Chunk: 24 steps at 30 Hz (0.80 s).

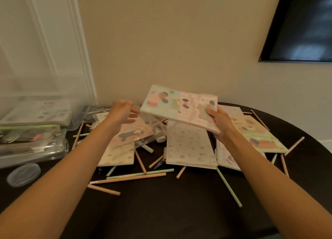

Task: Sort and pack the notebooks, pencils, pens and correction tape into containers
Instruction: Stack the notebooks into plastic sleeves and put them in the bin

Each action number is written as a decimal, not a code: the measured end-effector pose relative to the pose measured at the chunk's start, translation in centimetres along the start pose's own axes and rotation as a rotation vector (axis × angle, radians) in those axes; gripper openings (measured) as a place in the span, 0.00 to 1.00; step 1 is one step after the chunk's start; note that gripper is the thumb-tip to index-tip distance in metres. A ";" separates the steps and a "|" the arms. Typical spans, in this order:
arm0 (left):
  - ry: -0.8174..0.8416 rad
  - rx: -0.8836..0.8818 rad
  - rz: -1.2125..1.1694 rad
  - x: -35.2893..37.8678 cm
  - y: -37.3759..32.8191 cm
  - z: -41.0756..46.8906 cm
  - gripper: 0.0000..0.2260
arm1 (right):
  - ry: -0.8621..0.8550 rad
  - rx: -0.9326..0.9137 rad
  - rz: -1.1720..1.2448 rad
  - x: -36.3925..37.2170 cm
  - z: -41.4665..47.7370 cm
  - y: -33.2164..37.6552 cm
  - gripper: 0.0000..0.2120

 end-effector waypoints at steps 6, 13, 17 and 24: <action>0.491 0.107 0.833 -0.1 6.8 -1.9 0.37 | 0.123 0.195 -0.062 0.8 -1.0 -2.6 0.11; 0.294 0.463 1.112 0.0 7.4 -1.6 0.27 | 0.241 0.313 -0.415 -0.3 -2.9 -4.2 0.19; 0.220 0.606 1.237 0.2 6.3 -2.8 0.20 | 0.224 0.347 -0.368 -1.0 -3.8 -4.2 0.15; 0.129 0.636 1.364 -0.1 4.8 -3.7 0.10 | -0.076 0.245 -0.266 -1.5 -4.2 -3.6 0.17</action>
Point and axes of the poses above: each hand's wrist, its own z-axis towards the middle knuckle, its own x-axis out of the palm, y = z × x, the point moved 8 cm from there along z, towards the middle knuckle, and after that the axes turned 10 degrees about -y, right-handed, at the moved point
